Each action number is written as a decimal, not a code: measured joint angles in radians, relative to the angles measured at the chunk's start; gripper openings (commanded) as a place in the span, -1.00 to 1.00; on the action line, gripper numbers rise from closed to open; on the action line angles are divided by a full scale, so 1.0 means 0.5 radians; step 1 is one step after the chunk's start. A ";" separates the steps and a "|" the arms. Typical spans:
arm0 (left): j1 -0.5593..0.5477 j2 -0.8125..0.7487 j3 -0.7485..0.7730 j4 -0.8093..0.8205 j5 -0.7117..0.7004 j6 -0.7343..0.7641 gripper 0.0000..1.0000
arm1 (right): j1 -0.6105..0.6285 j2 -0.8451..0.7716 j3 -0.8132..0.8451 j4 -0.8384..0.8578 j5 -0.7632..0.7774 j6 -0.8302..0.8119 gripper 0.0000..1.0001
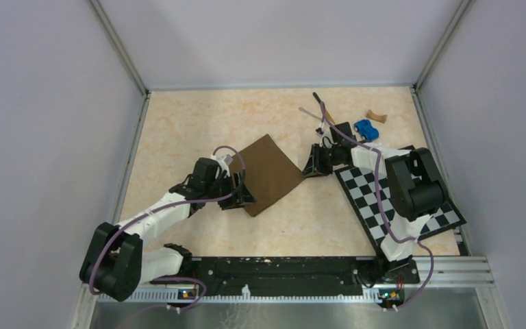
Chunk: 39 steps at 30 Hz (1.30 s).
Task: Fold the napkin into a case and place the utensils inside
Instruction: Pick up the top corner of the square-folded napkin from the center of the board, then fold the top corner of the square-folded napkin at the center of the board.
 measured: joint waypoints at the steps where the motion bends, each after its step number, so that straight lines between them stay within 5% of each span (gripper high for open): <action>1: 0.000 -0.010 -0.002 -0.007 0.000 -0.001 0.30 | 0.000 0.002 0.002 0.005 -0.005 0.004 -0.64; 12: -0.002 -0.096 -0.002 -0.042 -0.002 -0.006 0.28 | 0.000 0.038 0.003 0.035 -0.051 0.040 -0.52; 19: -0.002 -0.144 -0.002 -0.066 -0.012 -0.008 0.25 | 0.003 0.043 0.004 0.037 -0.050 0.045 -1.00; 24: -0.004 -0.236 -0.008 -0.171 -0.183 -0.054 0.20 | 0.068 0.051 0.073 0.019 -0.037 0.056 -1.00; 32: 0.027 -0.713 -0.129 -0.357 -0.636 -0.292 0.54 | 0.439 0.380 0.621 0.114 -0.083 0.148 -1.00; 39: 0.051 -0.877 -0.105 -0.556 -0.916 -0.346 0.62 | 0.661 0.884 1.173 0.198 -0.172 0.310 -1.00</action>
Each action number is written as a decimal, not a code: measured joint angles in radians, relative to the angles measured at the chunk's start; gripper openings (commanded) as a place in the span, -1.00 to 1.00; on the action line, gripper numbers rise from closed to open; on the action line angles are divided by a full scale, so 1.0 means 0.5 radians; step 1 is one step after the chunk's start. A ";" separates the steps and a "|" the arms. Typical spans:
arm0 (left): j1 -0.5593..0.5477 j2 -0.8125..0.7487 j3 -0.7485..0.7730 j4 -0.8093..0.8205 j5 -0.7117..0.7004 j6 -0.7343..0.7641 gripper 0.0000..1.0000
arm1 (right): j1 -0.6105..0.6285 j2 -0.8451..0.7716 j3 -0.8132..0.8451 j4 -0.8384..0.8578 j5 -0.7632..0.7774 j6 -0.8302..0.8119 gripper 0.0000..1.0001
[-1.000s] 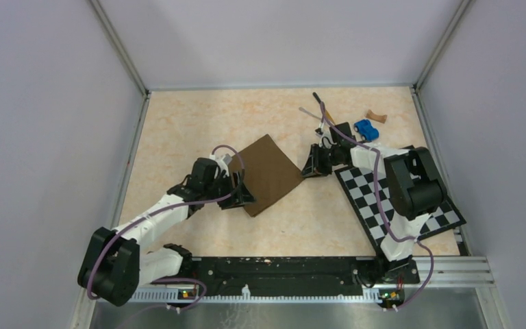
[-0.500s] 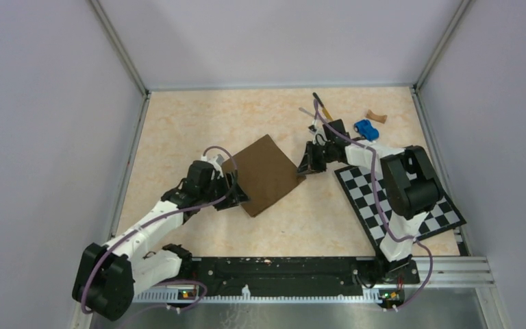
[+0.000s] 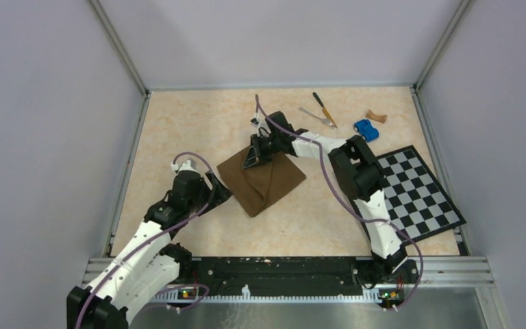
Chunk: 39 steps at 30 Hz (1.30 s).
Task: Fold the napkin into a case and place the utensils inside
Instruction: Fold the top corner of the square-folded napkin at the center of the board.
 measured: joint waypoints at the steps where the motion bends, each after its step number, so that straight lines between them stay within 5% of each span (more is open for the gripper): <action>1: 0.000 0.001 0.016 -0.037 -0.029 0.006 0.62 | 0.018 0.053 0.066 0.003 -0.014 0.021 -1.00; 10: 0.000 -0.046 0.144 -0.156 -0.143 0.066 0.62 | 0.111 0.333 0.469 0.063 -0.141 0.163 -1.00; 39: 0.001 -0.074 0.146 -0.188 -0.134 0.081 0.61 | 0.195 0.657 0.869 0.058 -0.288 0.184 -1.00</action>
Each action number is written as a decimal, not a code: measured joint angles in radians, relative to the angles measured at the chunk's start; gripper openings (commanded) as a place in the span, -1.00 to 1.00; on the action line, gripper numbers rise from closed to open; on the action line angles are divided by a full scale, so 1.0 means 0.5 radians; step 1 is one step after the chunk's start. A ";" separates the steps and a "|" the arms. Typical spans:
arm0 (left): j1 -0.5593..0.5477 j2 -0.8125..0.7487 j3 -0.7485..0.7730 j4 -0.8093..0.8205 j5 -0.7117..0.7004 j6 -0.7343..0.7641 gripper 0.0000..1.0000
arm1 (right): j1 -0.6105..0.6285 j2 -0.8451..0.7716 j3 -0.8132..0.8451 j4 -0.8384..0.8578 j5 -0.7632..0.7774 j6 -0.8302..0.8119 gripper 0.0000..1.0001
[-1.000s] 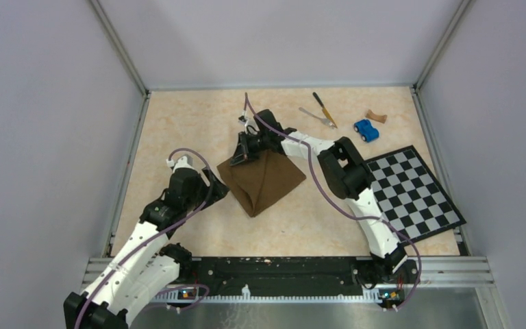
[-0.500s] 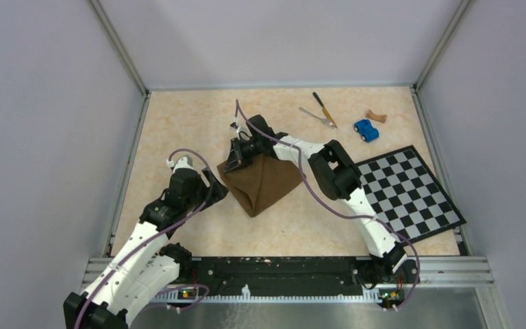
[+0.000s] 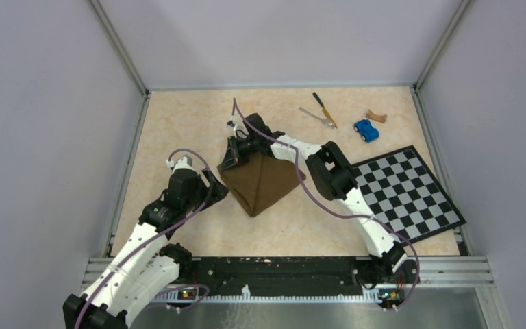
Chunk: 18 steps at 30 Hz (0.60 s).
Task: Fold the napkin into a case and place the utensils inside
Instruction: Fold the top corner of the square-folded napkin at the center of the board.
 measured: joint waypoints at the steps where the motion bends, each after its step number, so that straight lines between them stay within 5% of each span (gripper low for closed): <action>1: 0.000 0.000 0.000 0.000 0.002 0.000 0.61 | 0.000 0.015 0.005 -0.002 0.001 -0.001 -1.00; 10: 0.000 0.000 -0.011 0.001 0.016 -0.001 0.61 | 0.002 0.101 0.115 -0.066 0.004 0.003 -0.98; 18: 0.000 0.003 -0.016 0.004 0.018 -0.001 0.62 | 0.005 0.144 0.150 -0.057 -0.011 0.032 -0.38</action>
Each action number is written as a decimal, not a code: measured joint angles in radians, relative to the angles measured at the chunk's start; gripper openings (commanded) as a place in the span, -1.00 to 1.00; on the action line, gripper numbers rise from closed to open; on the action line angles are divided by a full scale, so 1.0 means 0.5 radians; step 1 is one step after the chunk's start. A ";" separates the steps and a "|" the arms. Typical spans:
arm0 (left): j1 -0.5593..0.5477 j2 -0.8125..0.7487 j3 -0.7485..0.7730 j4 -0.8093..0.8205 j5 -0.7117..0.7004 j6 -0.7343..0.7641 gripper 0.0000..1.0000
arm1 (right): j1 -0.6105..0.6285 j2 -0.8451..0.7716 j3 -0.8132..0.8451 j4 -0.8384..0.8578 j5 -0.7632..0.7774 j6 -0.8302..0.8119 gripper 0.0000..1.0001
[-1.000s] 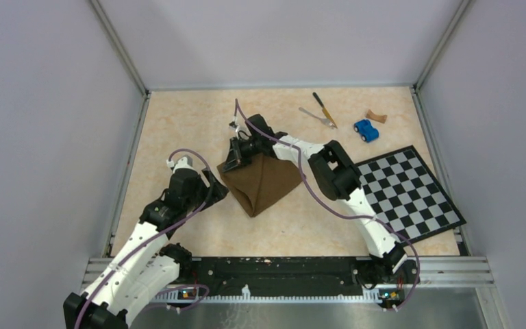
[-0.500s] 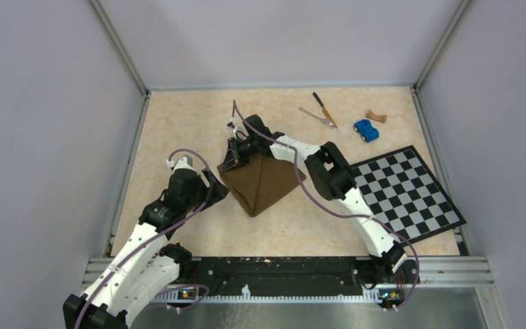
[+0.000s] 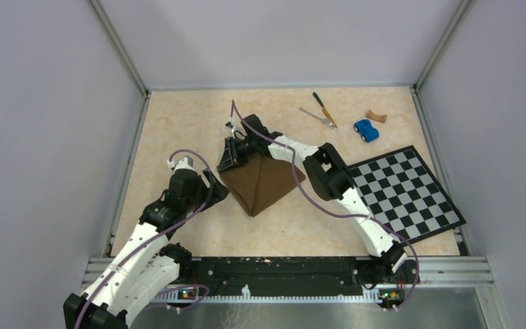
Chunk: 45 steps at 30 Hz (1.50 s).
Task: Fold the napkin into a case and place the utensils inside
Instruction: Fold the top corner of the square-folded napkin at the center of the board, then smooth out the top corner of the smaller-rectangle-folded napkin at the center of the board.
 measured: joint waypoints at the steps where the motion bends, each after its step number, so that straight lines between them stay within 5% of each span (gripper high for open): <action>1: 0.000 0.002 0.000 0.004 0.000 0.000 0.62 | 0.001 0.000 0.013 -0.010 -0.005 0.005 -0.30; 9: 0.050 0.175 0.043 0.072 0.047 0.032 0.39 | -0.038 -0.216 -0.148 -0.025 -0.109 0.115 0.02; 12: 0.188 0.313 0.079 0.166 0.193 0.072 -0.13 | -0.105 -0.541 -0.439 0.021 -0.138 0.129 0.00; 15: 0.478 0.510 0.085 0.367 0.502 0.124 -0.66 | -0.231 -0.934 -0.828 0.170 -0.145 0.140 -0.27; 19: 0.678 0.939 0.179 0.566 0.793 0.179 -0.78 | -0.410 -1.336 -1.437 0.536 -0.150 0.219 -0.52; 25: 0.687 1.512 0.404 0.826 1.102 0.264 -0.87 | -0.243 -1.315 -1.908 0.755 -0.147 0.315 -0.62; 31: 0.702 1.767 0.394 1.049 1.114 0.294 -0.93 | -0.007 -1.293 -1.984 0.906 -0.165 0.340 -0.63; 45: 0.745 1.952 0.349 1.336 1.067 0.270 -0.97 | 0.050 -0.940 -2.087 1.227 -0.146 0.377 -0.66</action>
